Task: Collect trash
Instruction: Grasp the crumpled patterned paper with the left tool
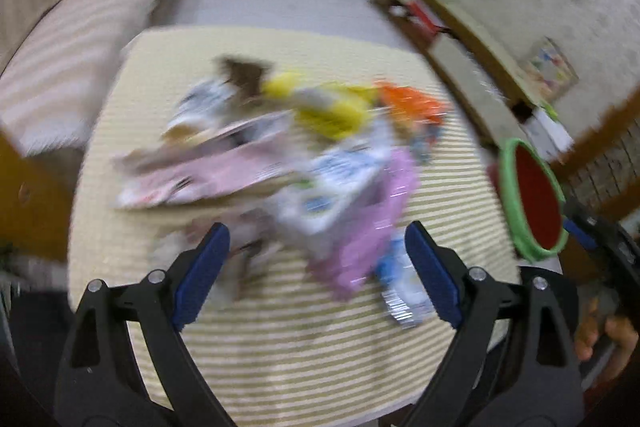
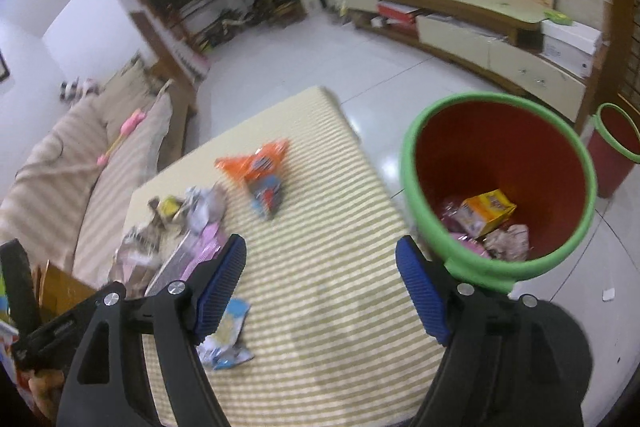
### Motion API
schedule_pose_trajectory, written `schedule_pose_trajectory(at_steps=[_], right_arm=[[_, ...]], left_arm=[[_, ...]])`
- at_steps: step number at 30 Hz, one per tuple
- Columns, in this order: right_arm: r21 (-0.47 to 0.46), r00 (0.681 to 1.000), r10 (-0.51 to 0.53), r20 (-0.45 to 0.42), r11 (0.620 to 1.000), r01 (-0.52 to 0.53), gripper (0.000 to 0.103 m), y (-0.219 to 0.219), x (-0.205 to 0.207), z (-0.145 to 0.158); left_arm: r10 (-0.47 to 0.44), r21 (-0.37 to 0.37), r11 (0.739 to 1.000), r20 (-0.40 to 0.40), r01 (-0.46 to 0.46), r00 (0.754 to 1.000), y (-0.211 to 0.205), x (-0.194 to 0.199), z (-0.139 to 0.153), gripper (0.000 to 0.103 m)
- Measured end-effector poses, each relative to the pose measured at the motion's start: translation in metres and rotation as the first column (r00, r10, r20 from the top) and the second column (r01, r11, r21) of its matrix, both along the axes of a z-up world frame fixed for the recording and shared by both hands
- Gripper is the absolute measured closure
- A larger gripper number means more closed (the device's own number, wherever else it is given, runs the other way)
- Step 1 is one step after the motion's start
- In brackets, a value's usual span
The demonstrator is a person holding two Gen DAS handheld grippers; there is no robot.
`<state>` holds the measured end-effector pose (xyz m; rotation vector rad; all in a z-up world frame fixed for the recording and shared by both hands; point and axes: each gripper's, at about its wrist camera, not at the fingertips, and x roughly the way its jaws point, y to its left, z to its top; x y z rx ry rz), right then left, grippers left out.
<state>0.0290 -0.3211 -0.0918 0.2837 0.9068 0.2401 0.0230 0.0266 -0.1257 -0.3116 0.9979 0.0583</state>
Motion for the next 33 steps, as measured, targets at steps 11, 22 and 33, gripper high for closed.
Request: schedule_pose_trajectory(at_steps=[11,22,33], right_arm=[[-0.04,0.969,0.242,-0.056,0.969,-0.244,0.019,0.072,-0.004,0.0],[-0.199,0.883,0.468,-0.023,0.864,-0.463,0.019,0.152,0.01,0.023],[-0.479,0.613,0.775,-0.156,0.484,-0.733,0.014,0.301,0.018,-0.001]], left_arm=[[0.118,-0.053,0.991,-0.127,-0.126,0.985,0.052,0.001,-0.058,0.016],[0.069,-0.177,0.98,-0.102,-0.087,0.992,0.068,-0.011,-0.058,0.067],[0.195,-0.241,0.945,-0.126,-0.22,0.973,0.113,-0.076,-0.062,0.059]])
